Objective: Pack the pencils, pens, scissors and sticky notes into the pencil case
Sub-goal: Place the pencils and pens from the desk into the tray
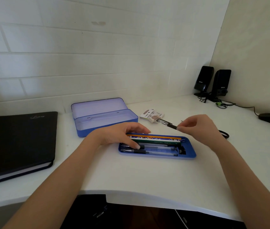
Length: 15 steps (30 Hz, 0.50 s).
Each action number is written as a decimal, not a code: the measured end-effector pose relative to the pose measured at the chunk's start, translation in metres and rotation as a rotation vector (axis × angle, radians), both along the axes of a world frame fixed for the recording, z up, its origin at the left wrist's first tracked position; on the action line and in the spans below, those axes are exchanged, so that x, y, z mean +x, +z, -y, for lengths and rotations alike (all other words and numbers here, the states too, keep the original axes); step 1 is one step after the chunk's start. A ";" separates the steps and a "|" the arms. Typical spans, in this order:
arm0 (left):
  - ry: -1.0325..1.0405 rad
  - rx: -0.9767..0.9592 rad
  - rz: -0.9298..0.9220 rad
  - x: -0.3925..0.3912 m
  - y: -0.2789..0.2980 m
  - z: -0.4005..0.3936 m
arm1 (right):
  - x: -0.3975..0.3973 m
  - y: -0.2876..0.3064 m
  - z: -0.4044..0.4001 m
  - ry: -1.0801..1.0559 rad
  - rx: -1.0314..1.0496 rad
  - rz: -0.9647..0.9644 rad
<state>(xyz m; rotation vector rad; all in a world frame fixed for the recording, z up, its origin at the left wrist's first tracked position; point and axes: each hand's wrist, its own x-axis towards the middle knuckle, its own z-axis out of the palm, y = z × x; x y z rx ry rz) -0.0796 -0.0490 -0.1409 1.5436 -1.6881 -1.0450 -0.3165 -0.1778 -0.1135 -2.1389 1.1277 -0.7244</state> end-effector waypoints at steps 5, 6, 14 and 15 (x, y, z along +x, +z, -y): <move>0.044 0.001 -0.037 0.001 -0.001 0.000 | 0.001 0.011 -0.021 0.386 0.157 -0.072; 0.049 -0.001 -0.049 0.001 -0.001 0.001 | 0.004 0.010 -0.023 0.442 0.158 -0.101; 0.066 0.001 -0.074 -0.002 -0.001 0.002 | 0.024 -0.010 -0.037 0.565 0.068 -0.099; 0.065 0.000 -0.076 -0.001 -0.001 0.002 | 0.026 -0.012 -0.037 0.567 0.059 -0.092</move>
